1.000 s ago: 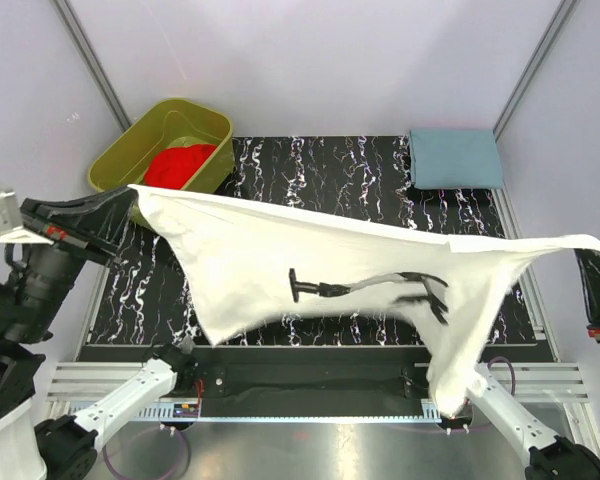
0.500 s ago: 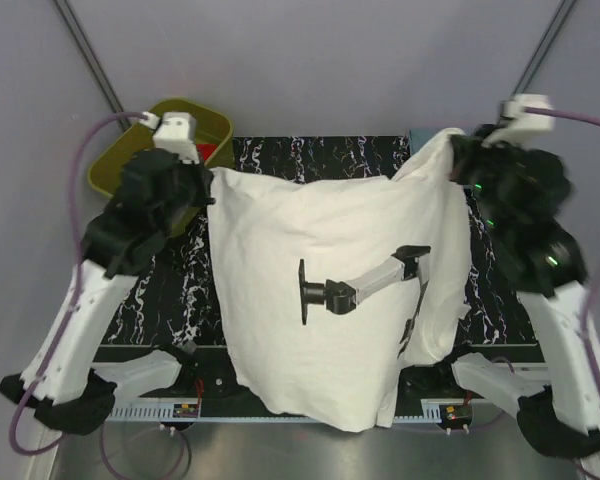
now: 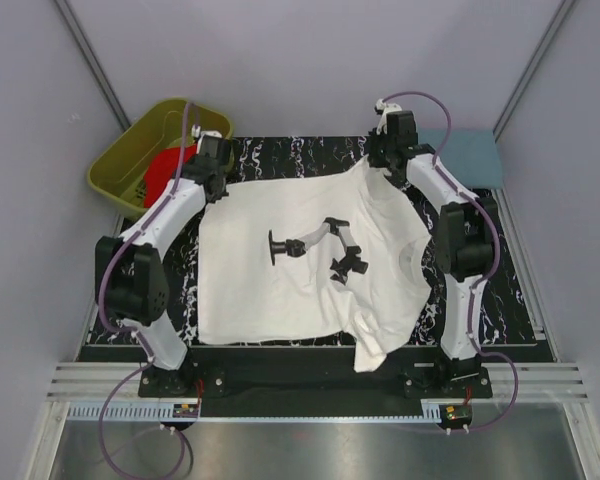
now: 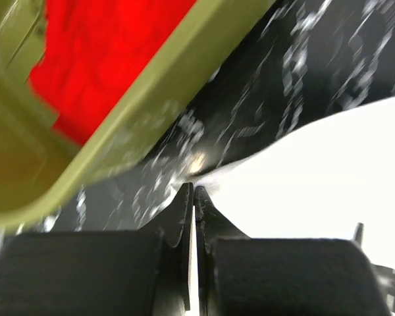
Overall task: Fold and stack the t-shirts
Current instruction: Flatten the tshirt out, then fold the tshirt
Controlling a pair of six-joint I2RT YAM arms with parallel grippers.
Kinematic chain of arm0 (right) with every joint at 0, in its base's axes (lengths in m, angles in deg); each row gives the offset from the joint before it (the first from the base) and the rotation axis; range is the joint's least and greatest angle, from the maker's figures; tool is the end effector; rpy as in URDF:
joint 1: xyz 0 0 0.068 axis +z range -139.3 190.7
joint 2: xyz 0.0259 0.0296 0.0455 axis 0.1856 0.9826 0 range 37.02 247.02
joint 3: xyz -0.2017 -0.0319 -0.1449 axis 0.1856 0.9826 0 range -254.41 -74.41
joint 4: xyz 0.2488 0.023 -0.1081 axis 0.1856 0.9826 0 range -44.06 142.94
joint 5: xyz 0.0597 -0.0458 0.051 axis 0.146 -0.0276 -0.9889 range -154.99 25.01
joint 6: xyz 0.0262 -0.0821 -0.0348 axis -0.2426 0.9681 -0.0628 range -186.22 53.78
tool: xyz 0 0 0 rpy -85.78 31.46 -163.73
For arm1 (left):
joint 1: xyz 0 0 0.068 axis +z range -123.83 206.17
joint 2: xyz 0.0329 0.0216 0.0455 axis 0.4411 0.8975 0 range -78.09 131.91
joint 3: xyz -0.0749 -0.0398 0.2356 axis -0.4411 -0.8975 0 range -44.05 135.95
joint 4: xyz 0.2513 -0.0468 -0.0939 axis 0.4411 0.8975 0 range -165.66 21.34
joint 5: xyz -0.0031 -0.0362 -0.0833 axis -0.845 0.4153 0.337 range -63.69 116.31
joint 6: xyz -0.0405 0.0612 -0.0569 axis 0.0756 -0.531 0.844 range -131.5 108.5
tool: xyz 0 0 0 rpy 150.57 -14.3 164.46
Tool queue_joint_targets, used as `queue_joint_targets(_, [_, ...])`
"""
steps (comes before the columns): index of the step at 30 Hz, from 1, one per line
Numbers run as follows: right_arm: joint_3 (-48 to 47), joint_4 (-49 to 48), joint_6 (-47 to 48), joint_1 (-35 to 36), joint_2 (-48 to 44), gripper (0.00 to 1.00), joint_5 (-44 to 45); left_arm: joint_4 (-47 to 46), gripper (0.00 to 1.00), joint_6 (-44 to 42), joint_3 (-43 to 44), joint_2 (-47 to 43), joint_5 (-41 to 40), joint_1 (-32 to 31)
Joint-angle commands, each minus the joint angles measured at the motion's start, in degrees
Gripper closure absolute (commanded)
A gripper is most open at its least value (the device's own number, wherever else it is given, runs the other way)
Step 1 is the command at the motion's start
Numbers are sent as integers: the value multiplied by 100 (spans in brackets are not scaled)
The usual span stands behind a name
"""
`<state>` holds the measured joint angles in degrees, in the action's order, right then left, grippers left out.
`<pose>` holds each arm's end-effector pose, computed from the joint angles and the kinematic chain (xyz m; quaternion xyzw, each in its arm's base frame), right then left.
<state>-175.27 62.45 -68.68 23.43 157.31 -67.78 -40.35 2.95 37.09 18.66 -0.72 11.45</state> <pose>0.5169 0.1209 0.2001 -0.0908 0.8860 0.0815 0.4474 0.4015 -0.0661 0.2262 -0.0760 0.9165 0.1312 0.3702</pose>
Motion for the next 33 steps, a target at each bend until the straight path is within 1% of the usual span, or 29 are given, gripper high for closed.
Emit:
queue_joint_targets(1, [-1145,-500,0,-60,415,100,-608,-799,100,-58,996,475,233,127])
queue_joint_targets(2, [-1268,-517,17,-78,660,100,-635,-693,100,-40,1139,772,215,145])
queue_joint_targets(4, [-1550,-622,78,-95,907,100,-662,-657,100,-31,1281,1020,154,197])
queue_joint_targets(9, [-1963,-764,79,-166,1181,100,-697,-745,100,-136,1351,1241,5,373])
queue_joint_targets(11, [-2095,-624,53,-201,1277,100,-697,-754,100,-206,1378,1293,-74,435])
queue_joint_targets(12, [-2183,-553,44,-227,1286,100,-671,-745,100,-259,1404,1320,-240,496])
queue_joint_targets(13, [-2227,-466,-8,-245,1295,100,-444,-727,100,-294,1430,1355,-355,523])
queue_joint_targets(15, [-2263,-202,-79,-306,1243,100,-310,-771,100,-347,1474,1373,-418,567])
queue_joint_targets(18, [-1975,-43,-97,-306,1032,100,-380,-797,100,-365,1518,1364,-234,637])
queue_joint_targets(20, [-1798,97,-228,-306,848,100,-276,-824,100,-391,1475,1277,-224,637])
queue_joint_targets(21, [-1666,176,-324,-306,795,100,-171,-815,100,-435,1440,1241,-181,637])
queue_joint_targets(23, [-1604,500,-737,-306,672,100,417,-798,100,-514,1299,1101,-128,628])
queue_joint_targets(25, [-1481,694,-992,-306,575,100,673,-701,100,-532,1168,969,-23,620])
queue_joint_targets(26, [-1367,669,-1037,-306,401,100,709,-736,100,-567,1080,899,213,611])
queue_joint_targets(28, [-920,486,-1169,-306,15,100,771,-955,100,-646,782,697,312,558])
queue_joint_targets(31, [-567,572,-1274,-306,-382,100,876,-895,100,-646,771,573,312,488])
queue_joint_targets(33, [-313,677,-1292,-298,-593,100,929,-658,100,-646,885,556,23,427])
